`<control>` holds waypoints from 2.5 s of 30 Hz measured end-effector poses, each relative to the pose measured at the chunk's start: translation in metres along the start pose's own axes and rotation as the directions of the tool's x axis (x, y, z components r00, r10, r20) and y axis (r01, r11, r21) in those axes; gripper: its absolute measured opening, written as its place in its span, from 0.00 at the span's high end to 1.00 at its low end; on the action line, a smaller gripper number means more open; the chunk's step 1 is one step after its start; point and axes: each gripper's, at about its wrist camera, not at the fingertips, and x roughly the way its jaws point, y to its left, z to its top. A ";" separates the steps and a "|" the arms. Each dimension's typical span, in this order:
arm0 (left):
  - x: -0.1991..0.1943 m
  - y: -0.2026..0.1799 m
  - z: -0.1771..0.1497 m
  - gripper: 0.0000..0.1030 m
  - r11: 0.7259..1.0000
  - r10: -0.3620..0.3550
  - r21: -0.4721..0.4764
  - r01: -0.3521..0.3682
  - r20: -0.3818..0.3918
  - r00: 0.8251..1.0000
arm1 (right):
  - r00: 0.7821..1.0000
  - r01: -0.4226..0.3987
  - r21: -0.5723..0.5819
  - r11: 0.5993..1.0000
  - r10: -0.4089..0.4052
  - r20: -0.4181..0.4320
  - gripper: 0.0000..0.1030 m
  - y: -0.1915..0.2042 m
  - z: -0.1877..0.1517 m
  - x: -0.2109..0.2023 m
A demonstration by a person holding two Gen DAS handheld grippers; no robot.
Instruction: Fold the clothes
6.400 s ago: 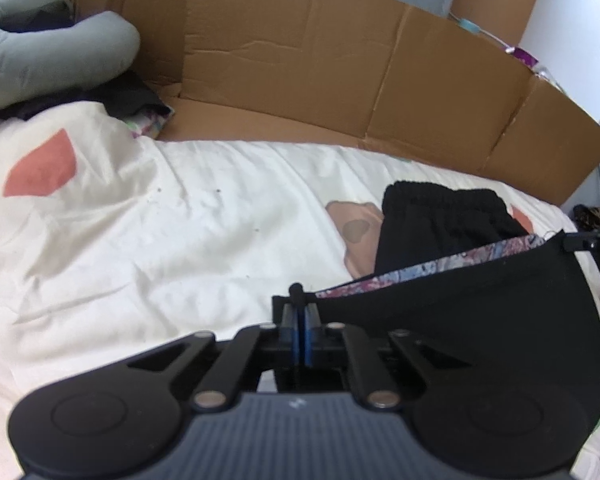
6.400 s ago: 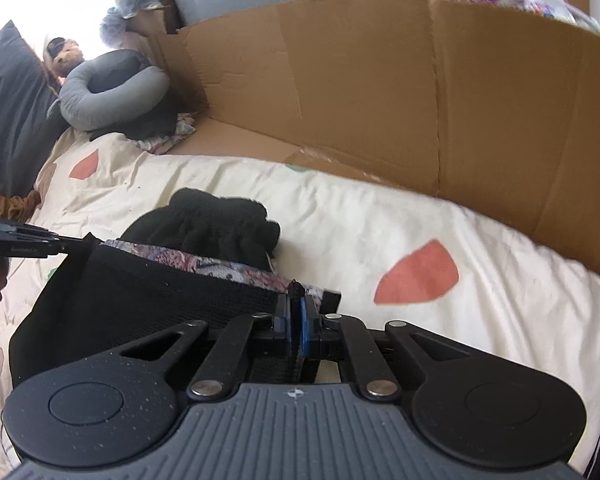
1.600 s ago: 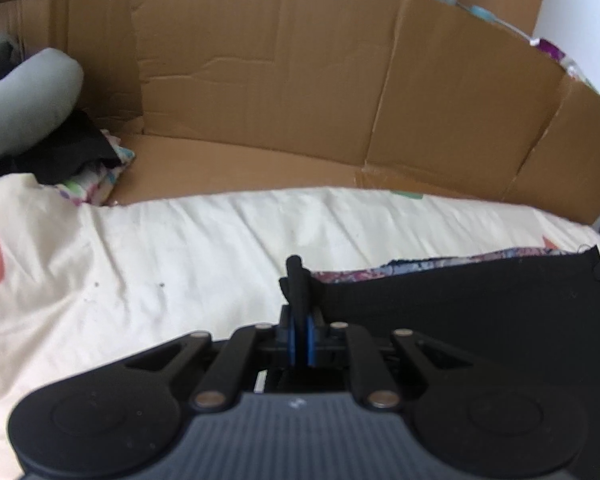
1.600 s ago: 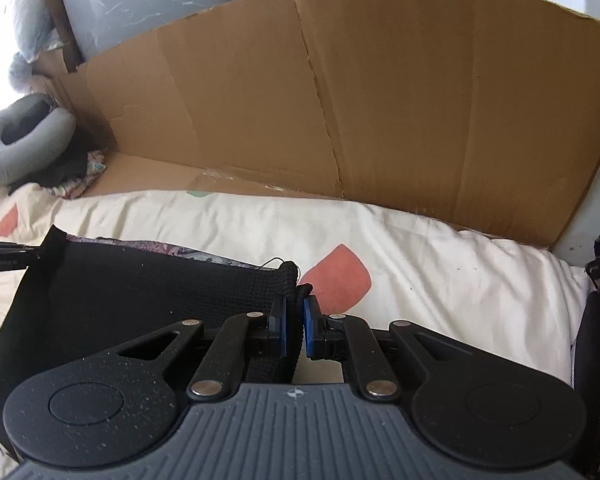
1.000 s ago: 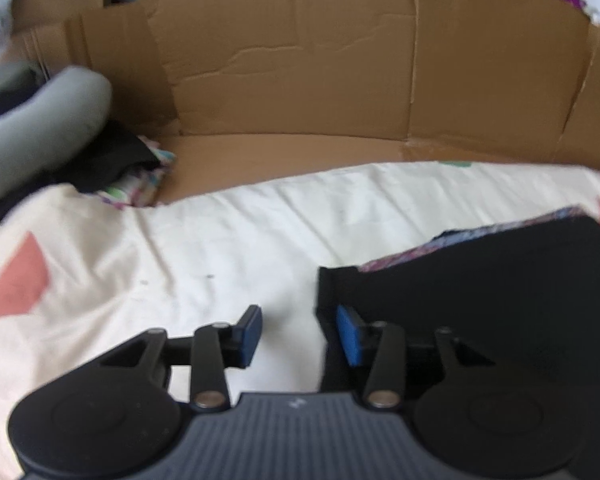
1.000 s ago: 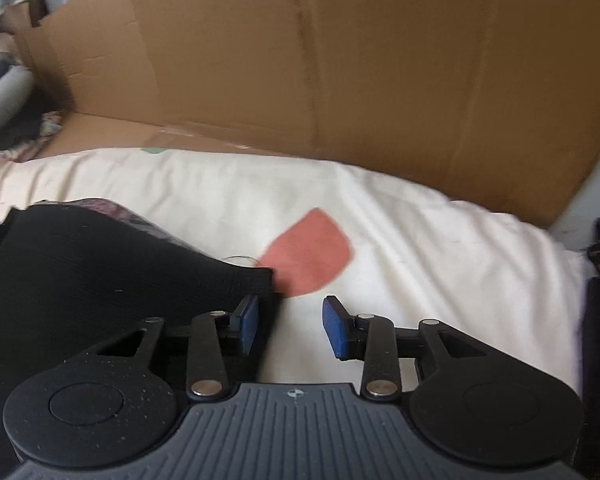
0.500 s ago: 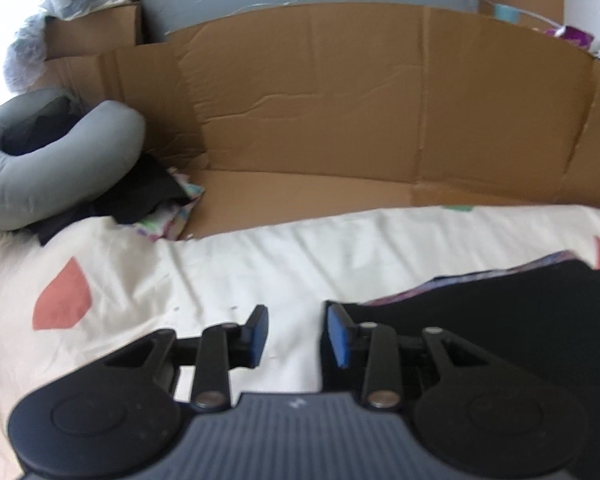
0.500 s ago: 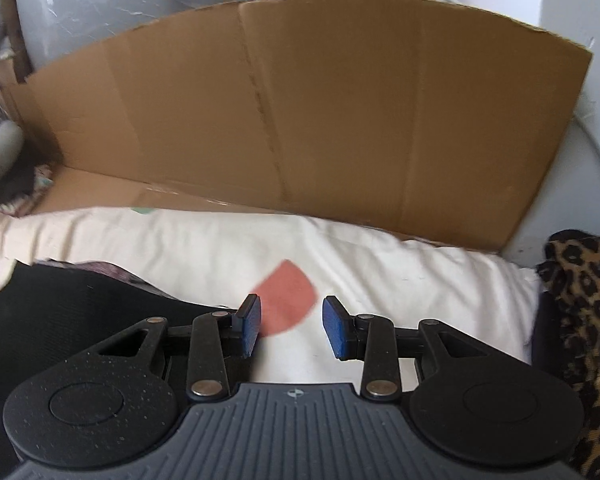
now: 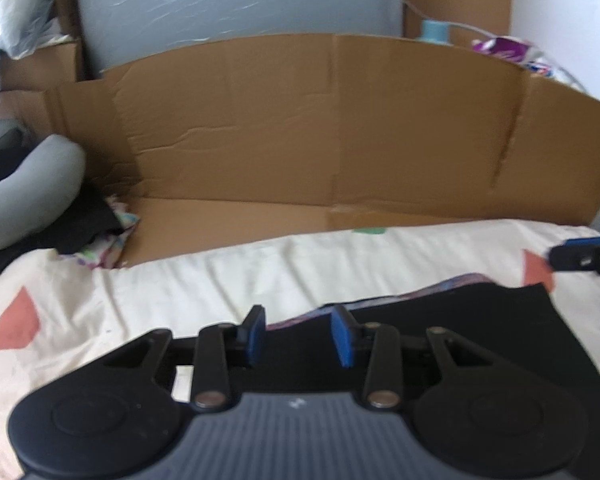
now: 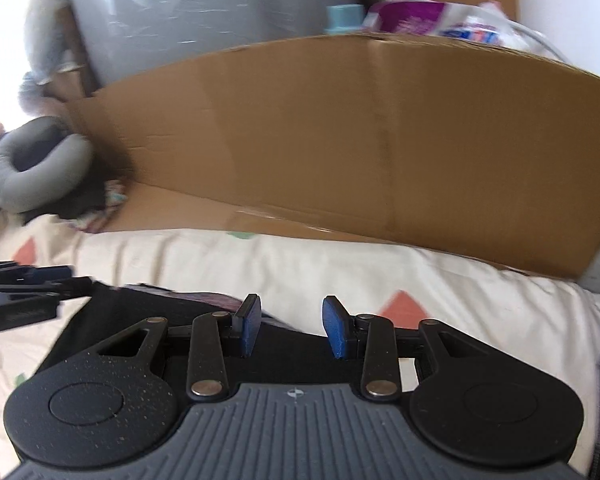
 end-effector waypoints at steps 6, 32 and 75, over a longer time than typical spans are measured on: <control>0.008 -0.017 -0.009 0.62 0.998 -0.055 0.015 0.055 -0.002 0.999 | 0.994 -0.112 -0.092 0.989 0.110 -0.027 0.60 0.034 -0.013 0.009; 0.040 -0.019 -0.015 0.62 0.992 -0.124 0.001 0.124 -0.020 0.992 | 0.994 -0.105 -0.166 0.980 0.108 0.010 0.75 0.051 -0.014 0.045; -0.041 -0.018 -0.036 0.48 0.993 -0.117 -0.028 0.119 0.039 0.992 | 0.987 -0.161 -0.265 0.951 0.153 -0.048 0.71 0.081 -0.053 -0.006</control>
